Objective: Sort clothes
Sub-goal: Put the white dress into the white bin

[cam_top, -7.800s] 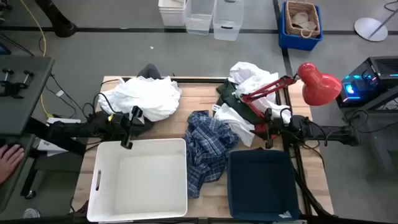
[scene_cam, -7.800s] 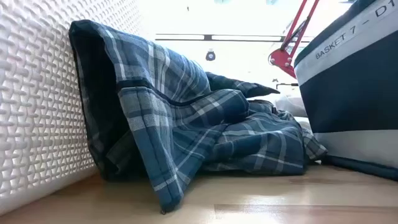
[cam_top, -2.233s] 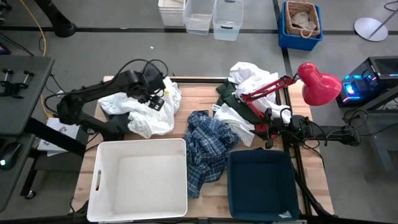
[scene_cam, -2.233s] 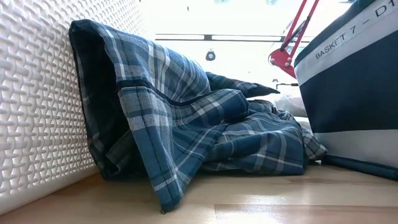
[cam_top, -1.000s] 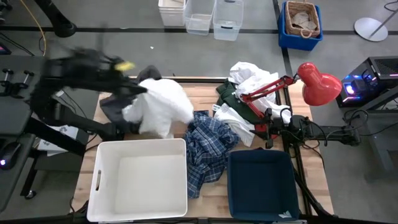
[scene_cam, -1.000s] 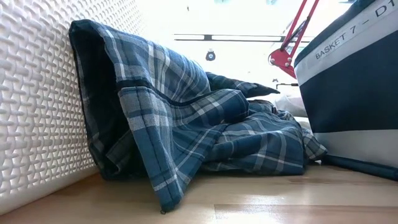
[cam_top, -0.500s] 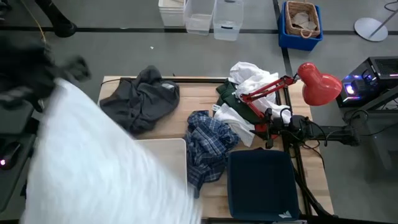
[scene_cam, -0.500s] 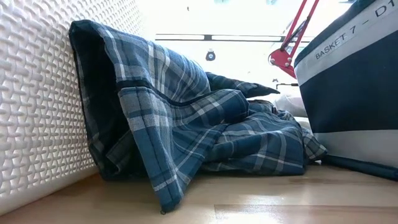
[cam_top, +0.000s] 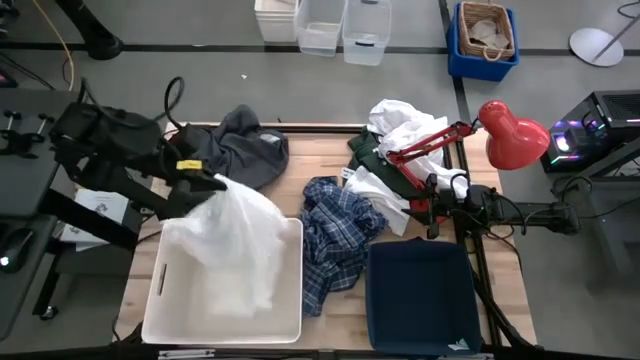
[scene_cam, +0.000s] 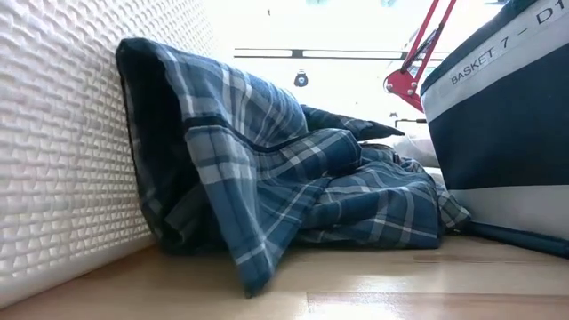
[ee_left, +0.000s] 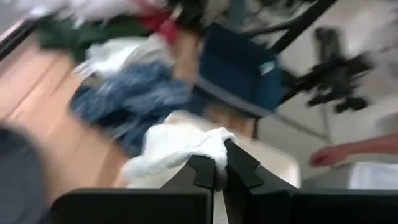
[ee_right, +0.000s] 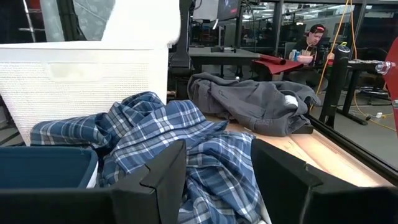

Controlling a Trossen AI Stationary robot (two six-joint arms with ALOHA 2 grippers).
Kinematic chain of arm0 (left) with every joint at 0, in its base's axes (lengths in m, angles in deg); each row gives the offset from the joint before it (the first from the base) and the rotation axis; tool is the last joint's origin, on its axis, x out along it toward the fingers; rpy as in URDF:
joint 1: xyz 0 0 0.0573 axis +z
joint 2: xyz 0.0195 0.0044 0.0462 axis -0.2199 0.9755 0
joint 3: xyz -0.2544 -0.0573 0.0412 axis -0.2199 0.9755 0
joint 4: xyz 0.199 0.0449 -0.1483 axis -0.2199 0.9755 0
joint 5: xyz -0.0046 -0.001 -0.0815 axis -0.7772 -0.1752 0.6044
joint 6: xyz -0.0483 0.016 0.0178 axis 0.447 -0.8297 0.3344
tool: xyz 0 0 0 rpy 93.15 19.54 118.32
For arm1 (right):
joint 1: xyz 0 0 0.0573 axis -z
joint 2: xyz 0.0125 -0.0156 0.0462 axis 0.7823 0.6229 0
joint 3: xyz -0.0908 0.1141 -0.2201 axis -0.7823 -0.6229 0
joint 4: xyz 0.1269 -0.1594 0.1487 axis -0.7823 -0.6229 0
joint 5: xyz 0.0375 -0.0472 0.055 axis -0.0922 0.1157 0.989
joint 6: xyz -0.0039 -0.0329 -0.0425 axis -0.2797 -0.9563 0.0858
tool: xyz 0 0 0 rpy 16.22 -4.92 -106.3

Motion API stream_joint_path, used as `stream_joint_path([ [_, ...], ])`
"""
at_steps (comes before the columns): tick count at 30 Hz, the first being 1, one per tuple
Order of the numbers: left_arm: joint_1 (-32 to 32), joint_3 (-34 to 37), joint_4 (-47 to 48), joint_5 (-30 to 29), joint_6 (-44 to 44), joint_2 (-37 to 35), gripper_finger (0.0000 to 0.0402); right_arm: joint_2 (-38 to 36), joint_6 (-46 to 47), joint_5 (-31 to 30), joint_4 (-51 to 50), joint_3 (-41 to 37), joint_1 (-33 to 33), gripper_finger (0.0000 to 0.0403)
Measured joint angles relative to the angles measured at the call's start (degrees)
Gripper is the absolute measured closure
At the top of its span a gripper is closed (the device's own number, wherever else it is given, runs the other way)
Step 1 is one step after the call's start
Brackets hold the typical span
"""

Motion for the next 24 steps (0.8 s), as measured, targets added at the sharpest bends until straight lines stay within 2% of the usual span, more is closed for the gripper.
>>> stream_joint_path([
  [3,0.00,2.25,3.90,6.68,1.62,1.61,0.0401,0.00,0.02,0.00,-0.02,0.02,0.00,0.0224],
  [7,-2.28,7.49,-2.53,22.66,4.38,4.23,0.0401,0.00,0.00,0.00,-0.02,0.01,0.00,0.0224],
  [11,-5.12,13.02,-1.73,32.16,7.45,5.44,0.0401,-0.02,0.00,0.00,-0.02,0.01,0.00,0.0224],
  [16,-7.59,21.36,-1.73,30.57,10.99,8.07,0.0376,-0.02,0.02,0.00,-0.02,0.02,0.00,0.0224],
  [20,-8.09,25.06,-6.13,35.03,10.96,9.07,0.0323,-0.02,0.00,0.00,-0.02,0.01,0.00,0.0224],
  [24,-6.94,25.33,-12.12,35.60,9.99,10.96,0.0261,-0.02,0.00,0.00,-0.02,0.02,0.00,0.0224],
])
